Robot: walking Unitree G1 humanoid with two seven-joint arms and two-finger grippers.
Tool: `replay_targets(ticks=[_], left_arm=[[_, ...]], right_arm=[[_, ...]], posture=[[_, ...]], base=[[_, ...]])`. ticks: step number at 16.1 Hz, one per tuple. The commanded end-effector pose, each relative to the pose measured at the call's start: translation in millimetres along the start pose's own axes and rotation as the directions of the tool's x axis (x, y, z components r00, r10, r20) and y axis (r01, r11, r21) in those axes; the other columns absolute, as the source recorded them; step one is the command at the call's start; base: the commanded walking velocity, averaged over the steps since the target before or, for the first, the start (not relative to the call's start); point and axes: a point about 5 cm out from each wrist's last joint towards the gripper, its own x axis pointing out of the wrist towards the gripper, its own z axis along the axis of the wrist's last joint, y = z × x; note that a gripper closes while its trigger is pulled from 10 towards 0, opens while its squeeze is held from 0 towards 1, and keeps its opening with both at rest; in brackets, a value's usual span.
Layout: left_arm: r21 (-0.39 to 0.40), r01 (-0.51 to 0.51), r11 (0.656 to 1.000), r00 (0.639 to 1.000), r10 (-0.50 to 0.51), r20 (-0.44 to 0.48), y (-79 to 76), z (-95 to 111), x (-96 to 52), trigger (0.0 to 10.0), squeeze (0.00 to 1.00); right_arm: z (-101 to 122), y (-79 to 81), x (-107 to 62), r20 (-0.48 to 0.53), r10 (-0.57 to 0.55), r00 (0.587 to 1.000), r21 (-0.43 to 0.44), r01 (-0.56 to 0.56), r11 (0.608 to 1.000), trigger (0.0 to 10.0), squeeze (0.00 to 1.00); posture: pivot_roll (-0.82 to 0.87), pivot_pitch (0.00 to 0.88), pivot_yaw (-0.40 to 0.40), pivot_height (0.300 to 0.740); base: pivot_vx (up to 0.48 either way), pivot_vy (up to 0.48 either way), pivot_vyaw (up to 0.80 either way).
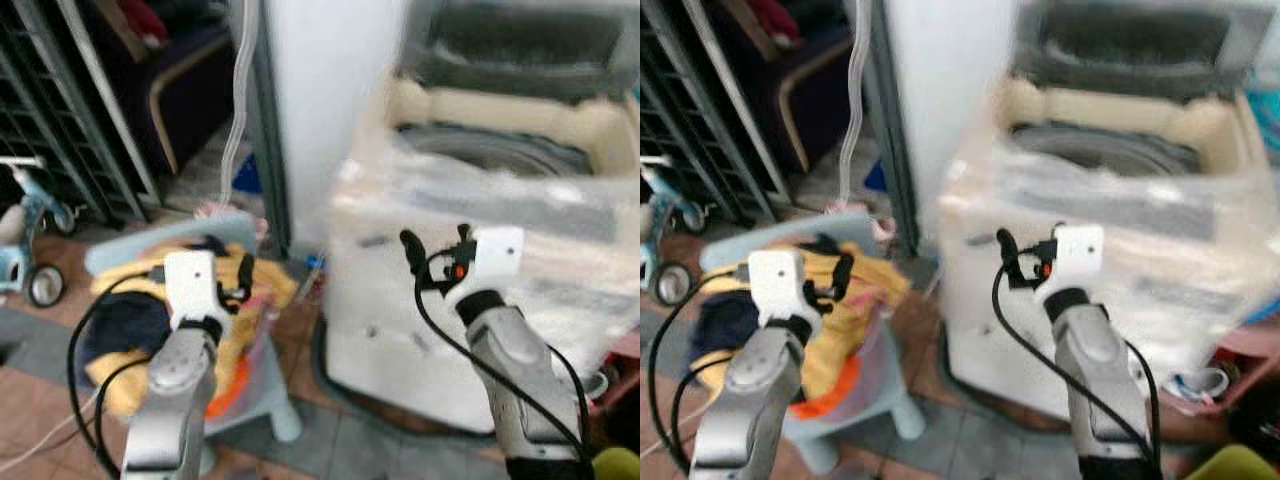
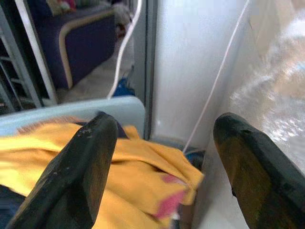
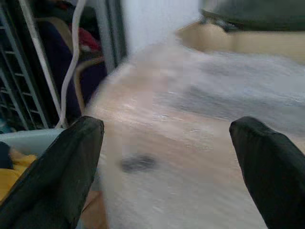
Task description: Clothes washing
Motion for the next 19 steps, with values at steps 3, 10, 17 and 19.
replay_targets(ticks=[3, 10, 17, 19], left_arm=[[0.03, -0.071, 0.997, 0.997, 0.07, 0.022, 10.3, -0.9, -0.5, 10.0, 0.0], [0.031, -0.111, 0.993, 0.994, 0.111, -0.011, 15.2, -7.3, -4.4, 10.0, 0.0], [0.069, -0.136, 0.988, 0.986, 0.142, -0.089, 22.1, -16.7, -9.7, 10.0, 0.0], [0.08, -0.139, 0.987, 0.982, 0.148, -0.119, 23.5, -20.7, -11.4, 10.0, 0.0]], right_arm=[[4.6, 9.3, 5.9, 0.025, 0.047, 0.999, 0.008, -0.047, 0.999, 10.0, 0.0], [-4.7, 21.6, 9.5, -0.042, 0.183, 0.982, -0.026, -0.185, 0.982, 10.0, 0.0], [-41.2, 23.0, 35.3, -0.299, 0.145, 0.943, -0.006, -0.154, 0.988, 10.0, 0.0], [-57.8, 35.4, 42.6, -0.405, 0.202, 0.892, -0.019, -0.229, 0.973, 10.0, 0.0]], posture=[[-0.04, 0.0, -0.009, 0.74], [-0.02, 0.0, -0.021, 0.74], [0.03, 0.006, -0.035, 0.74], [0.04, 0.01, -0.033, 0.74]], base=[[0.0, 0.48, 0.53], [0.0, 0.0, 0.53], [0.0, 0.0, 0.08], [0.0, 0.0, 0.0]])
